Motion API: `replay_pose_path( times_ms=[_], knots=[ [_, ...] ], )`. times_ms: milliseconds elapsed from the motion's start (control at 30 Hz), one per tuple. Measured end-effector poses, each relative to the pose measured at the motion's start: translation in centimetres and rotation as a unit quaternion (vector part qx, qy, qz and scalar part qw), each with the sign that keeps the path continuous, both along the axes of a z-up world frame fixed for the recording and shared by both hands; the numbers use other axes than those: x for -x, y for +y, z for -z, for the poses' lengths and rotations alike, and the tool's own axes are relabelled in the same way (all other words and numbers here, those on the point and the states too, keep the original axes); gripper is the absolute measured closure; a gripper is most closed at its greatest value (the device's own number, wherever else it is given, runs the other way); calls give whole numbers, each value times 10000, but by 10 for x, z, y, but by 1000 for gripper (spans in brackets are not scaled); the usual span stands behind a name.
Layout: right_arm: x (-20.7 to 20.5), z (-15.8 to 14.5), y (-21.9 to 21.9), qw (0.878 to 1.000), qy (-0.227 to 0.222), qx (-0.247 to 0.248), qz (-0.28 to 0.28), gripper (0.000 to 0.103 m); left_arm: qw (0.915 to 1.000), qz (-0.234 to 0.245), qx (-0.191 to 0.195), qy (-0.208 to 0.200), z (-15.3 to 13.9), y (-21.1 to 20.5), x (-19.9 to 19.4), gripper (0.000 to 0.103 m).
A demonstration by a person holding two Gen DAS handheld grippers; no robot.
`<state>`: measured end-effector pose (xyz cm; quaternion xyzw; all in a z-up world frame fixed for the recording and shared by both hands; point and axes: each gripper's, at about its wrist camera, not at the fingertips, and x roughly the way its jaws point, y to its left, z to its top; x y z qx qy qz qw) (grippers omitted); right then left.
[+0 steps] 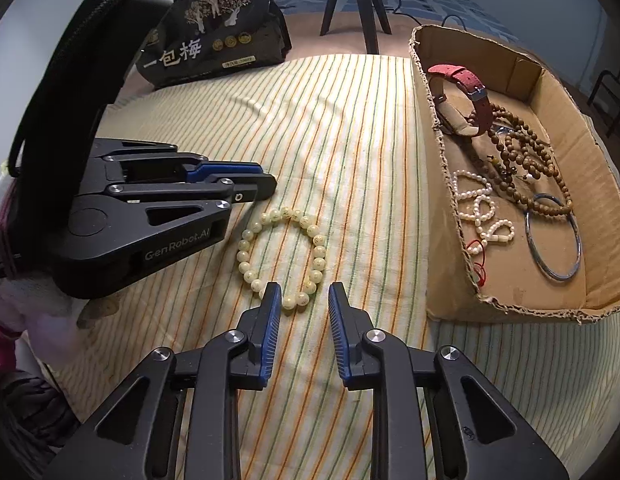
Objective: Organize jewelry
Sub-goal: 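Close the left tool on the pearl stud while the right tool closes on the bracelet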
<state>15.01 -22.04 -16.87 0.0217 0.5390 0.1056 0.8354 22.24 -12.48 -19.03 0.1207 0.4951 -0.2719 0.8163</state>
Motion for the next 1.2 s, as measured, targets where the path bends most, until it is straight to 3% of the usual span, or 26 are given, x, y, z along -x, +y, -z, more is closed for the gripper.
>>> replay_pose_path(
  times_ms=[800,1100,1200],
  knots=[
    [-19,20,12,9995,86,257,161,81,9998,-126,-97,-123,2,22,0,94],
    [-20,18,1,9994,138,-153,277,77,9998,-116,-116,-142,3,24,0,94],
    [-21,19,4,9996,121,-38,238,77,9998,-122,-115,-143,3,24,-1,95]
  ],
)
